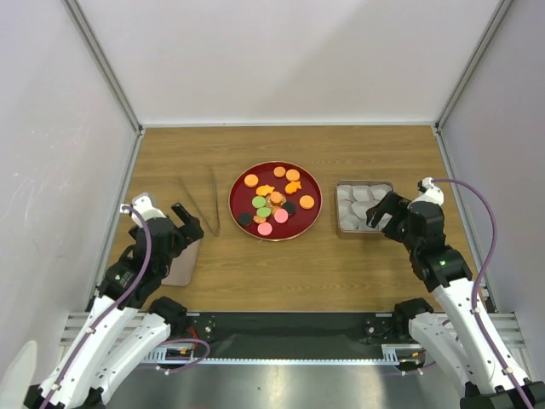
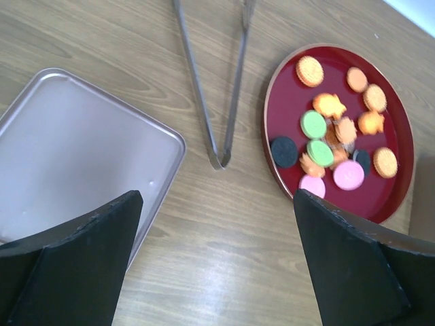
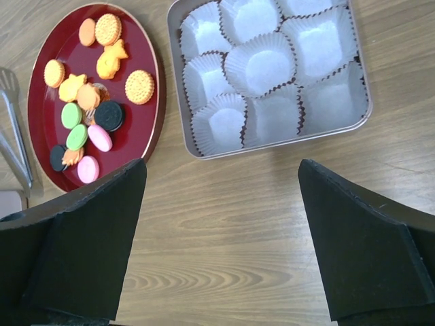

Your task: Pack the cookies

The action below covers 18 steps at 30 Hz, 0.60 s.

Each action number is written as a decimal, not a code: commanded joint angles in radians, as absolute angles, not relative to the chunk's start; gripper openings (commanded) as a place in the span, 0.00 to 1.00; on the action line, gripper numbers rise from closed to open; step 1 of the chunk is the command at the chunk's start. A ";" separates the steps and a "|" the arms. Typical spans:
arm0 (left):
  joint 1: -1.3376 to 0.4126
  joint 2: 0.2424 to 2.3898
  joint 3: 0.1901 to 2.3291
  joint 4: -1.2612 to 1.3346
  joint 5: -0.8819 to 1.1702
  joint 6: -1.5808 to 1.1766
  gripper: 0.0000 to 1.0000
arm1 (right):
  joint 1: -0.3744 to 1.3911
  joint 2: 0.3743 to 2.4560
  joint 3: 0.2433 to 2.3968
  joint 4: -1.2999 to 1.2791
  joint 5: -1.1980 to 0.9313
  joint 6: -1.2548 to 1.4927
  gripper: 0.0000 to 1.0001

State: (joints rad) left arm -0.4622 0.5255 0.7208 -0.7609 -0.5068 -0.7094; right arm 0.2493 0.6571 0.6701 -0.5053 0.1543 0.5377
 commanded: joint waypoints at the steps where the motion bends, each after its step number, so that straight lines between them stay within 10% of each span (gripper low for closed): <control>1: -0.454 0.566 0.712 -0.723 -0.589 -0.768 1.00 | 0.253 0.644 0.703 -0.495 0.123 0.511 1.00; 18: -0.127 1.500 1.003 -0.361 -0.387 -0.691 0.82 | 0.253 0.578 0.684 -0.528 -0.031 0.520 0.99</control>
